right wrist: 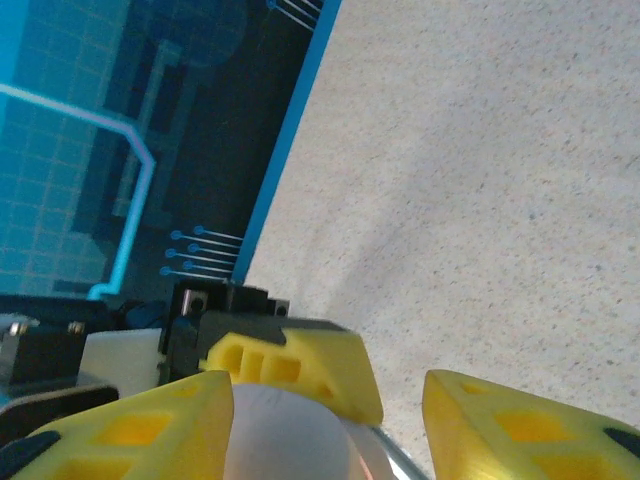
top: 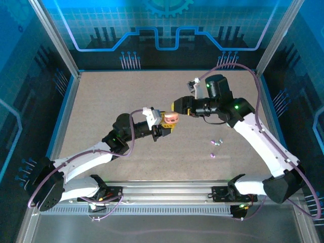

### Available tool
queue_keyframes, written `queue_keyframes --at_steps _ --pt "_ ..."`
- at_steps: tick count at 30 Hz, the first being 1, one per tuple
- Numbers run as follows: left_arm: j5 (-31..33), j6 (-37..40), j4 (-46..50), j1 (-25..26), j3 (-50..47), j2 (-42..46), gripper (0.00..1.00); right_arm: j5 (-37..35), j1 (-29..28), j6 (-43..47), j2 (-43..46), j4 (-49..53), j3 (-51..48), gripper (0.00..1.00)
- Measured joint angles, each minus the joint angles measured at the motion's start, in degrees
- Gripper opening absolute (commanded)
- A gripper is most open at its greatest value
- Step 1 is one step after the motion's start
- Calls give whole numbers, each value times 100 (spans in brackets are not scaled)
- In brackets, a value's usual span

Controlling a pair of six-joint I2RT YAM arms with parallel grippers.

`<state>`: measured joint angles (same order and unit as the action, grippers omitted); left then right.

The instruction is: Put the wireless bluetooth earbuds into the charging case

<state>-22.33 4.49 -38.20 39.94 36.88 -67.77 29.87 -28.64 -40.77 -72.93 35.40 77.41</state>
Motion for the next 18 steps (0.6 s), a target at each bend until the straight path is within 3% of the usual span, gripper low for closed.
queue_keyframes --at_steps 10,18 --pt "-109 -122 -120 0 4 2 29 1556 365 -581 258 -1054 -1049 55" --pt "-258 -262 -208 2 114 2 30 2500 409 -1158 208 -2096 -1384 47"
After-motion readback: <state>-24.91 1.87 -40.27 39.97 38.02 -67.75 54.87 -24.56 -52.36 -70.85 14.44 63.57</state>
